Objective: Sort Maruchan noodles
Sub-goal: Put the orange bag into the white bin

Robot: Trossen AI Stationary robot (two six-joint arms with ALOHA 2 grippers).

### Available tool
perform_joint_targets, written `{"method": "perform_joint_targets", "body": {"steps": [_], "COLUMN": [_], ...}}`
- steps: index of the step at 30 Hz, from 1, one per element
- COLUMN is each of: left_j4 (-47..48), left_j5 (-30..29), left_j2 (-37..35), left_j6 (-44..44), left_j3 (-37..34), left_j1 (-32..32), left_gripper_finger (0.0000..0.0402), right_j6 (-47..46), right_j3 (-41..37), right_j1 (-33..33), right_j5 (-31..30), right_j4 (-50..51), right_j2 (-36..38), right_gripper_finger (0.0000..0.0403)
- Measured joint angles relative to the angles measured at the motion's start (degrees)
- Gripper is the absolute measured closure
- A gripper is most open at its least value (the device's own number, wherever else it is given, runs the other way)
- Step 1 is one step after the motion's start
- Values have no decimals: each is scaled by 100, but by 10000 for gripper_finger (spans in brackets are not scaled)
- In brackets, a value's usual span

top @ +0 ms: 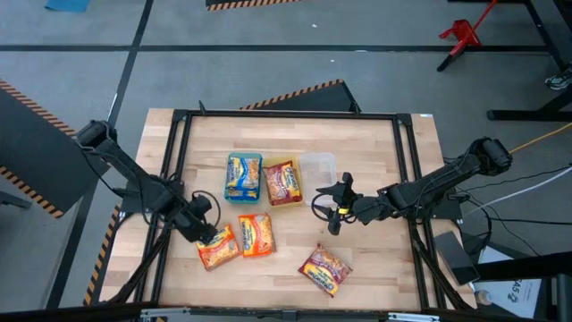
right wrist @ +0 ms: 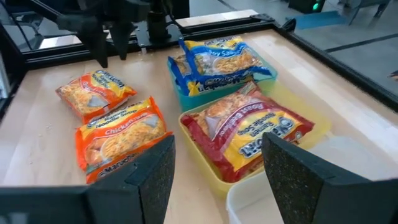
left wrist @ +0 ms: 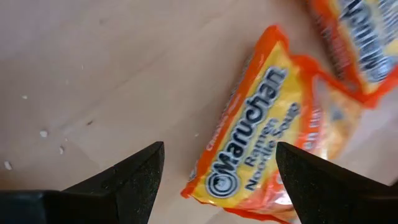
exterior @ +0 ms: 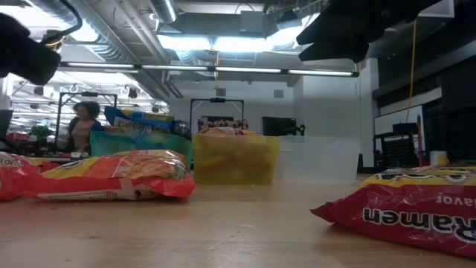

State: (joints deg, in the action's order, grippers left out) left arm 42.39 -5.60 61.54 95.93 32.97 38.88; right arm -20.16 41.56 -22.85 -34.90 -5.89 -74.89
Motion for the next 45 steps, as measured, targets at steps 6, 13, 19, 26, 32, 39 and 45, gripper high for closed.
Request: {"method": "perform_joint_targets", "body": {"steps": [6,13,19,26,32,39,45], "left_j4": [-709,-1819,-2689,-3062,-3453,-3795,-3924], "left_j5": [20,21,48,-127,-327,-464,-476], "left_j2": [727,1584,2054,2084,2101,2101,2096], "left_j6": [-4,-1,7,471,571,556,552], "left_j3": [0,25,30,3,-7,-13,-13], "left_j1": [194,296,233,75,-91,-241,-278], "left_gripper_finger": [99,99,99,129,175,226,265], "right_j6": [-64,-82,-83,-82,-82,-82,-82], "right_j3": [0,0,0,0,0,0,0], "right_j1": [0,0,-2,-4,-4,-4,-4], "right_j5": [3,314,908,906,906,906,906], "right_j4": [0,-67,-113,-153,-153,-151,-149], "right_j2": [0,0,0,0,0,0,0], "right_gripper_finger": [180,180,180,180,180,180,180]}}
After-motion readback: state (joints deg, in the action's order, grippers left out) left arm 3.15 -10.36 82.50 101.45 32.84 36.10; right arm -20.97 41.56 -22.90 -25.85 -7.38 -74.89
